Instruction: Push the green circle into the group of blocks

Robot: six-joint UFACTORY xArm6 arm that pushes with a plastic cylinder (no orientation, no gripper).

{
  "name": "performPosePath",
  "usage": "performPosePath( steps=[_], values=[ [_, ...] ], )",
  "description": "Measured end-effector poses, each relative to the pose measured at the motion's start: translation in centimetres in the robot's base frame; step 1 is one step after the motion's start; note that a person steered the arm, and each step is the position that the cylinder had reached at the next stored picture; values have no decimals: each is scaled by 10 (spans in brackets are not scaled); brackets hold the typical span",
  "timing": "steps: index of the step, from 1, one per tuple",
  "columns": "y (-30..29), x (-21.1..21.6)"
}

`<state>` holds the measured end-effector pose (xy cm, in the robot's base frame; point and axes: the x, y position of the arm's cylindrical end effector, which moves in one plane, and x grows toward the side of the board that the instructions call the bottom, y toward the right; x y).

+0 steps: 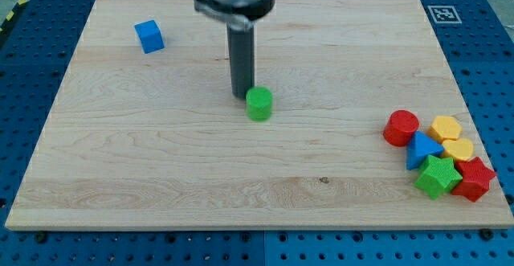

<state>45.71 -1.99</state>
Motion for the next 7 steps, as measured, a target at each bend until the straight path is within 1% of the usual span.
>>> performPosePath(
  steps=[1, 2, 3, 4, 5, 6, 7],
  values=[
    [38, 42],
    [18, 40],
    [-20, 38],
    [35, 44],
    [117, 60],
    [119, 51],
    [71, 51]
  ],
)
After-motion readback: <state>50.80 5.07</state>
